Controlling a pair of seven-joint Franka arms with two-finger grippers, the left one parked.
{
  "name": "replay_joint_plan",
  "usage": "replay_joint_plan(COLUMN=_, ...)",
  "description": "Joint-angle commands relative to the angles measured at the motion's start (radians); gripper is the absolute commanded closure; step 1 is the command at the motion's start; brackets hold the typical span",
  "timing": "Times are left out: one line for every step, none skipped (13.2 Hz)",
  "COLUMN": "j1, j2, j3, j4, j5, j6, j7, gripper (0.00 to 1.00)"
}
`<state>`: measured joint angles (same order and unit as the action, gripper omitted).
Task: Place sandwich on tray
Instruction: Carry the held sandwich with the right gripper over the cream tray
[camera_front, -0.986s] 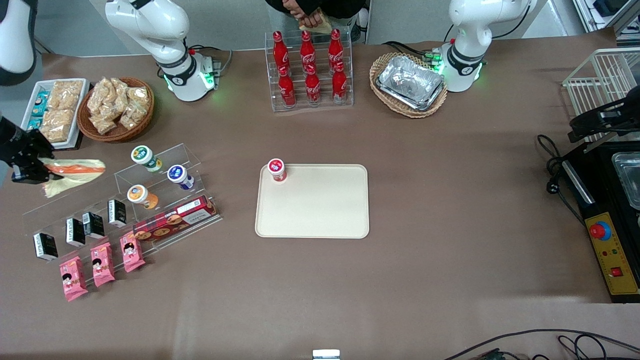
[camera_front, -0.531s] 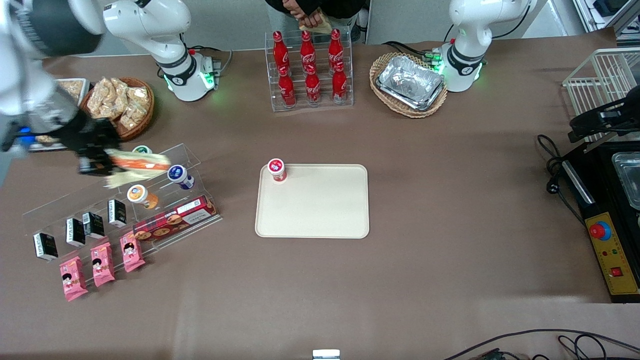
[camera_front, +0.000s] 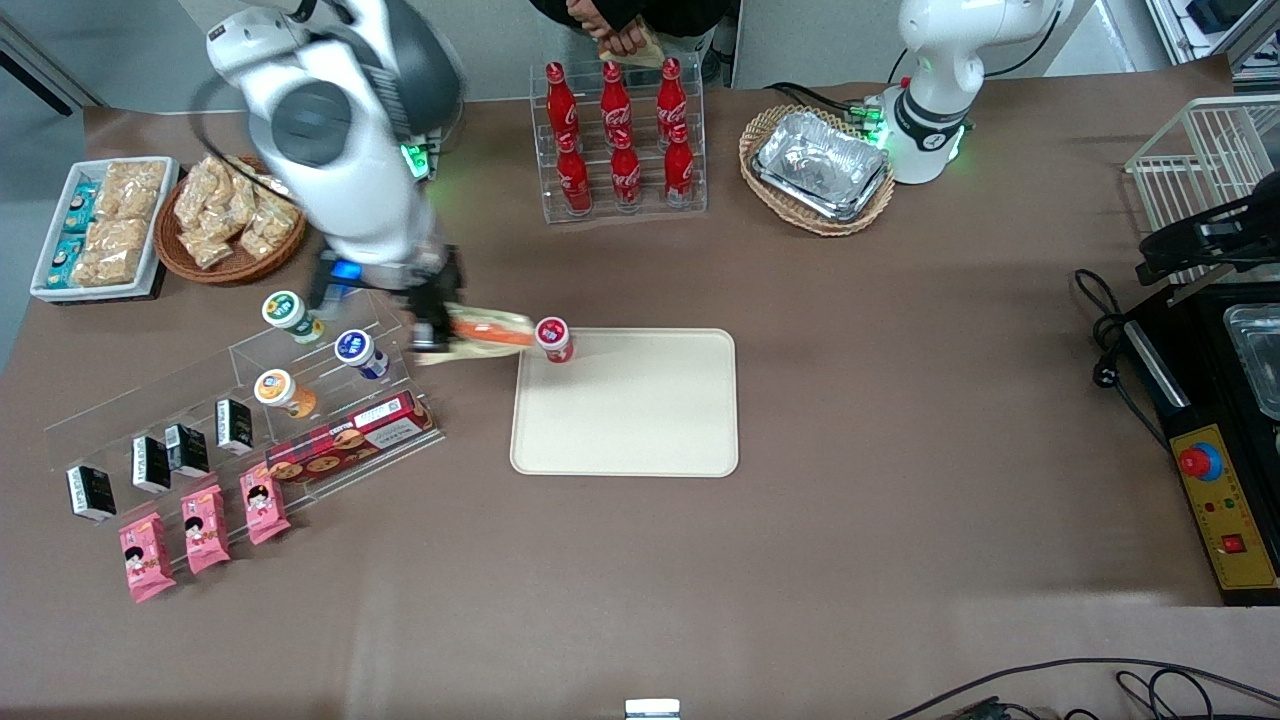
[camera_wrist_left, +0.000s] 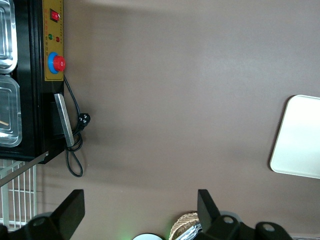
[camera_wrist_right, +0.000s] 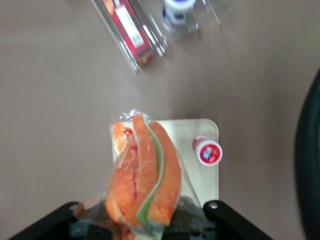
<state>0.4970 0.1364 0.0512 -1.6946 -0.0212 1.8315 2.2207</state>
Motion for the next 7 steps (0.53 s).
replay_joint_plan(j1=0.089, j2=0.147, j3=-0.014, j4=0.104, j5=-0.02, j6=0.053, j7=0.123, gripper=0.97)
replay_joint_plan(j1=0.112, j2=0.178, j3=-0.014, j4=0.104, j5=-0.02, j6=0.098, j7=0.154, gripper=0.97)
replay_joint_plan(j1=0.13, j2=0.207, j3=-0.016, j4=0.105, j5=-0.022, j6=0.136, j7=0.181, gripper=0.97)
replay_joint_plan(j1=0.138, j2=0.238, j3=-0.016, j4=0.107, j5=-0.022, j6=0.178, j7=0.201, gripper=0.97)
replay_joint_plan(j1=0.152, j2=0.264, j3=-0.016, j4=0.107, j5=-0.022, j6=0.213, j7=0.215, gripper=0.97)
replay_joint_plan(j1=0.164, j2=0.288, j3=-0.016, j4=0.107, j5=-0.023, j6=0.238, j7=0.22, gripper=0.97)
replay_joint_plan(j1=0.166, j2=0.314, j3=-0.016, j4=0.107, j5=-0.028, j6=0.262, j7=0.22, gripper=0.97)
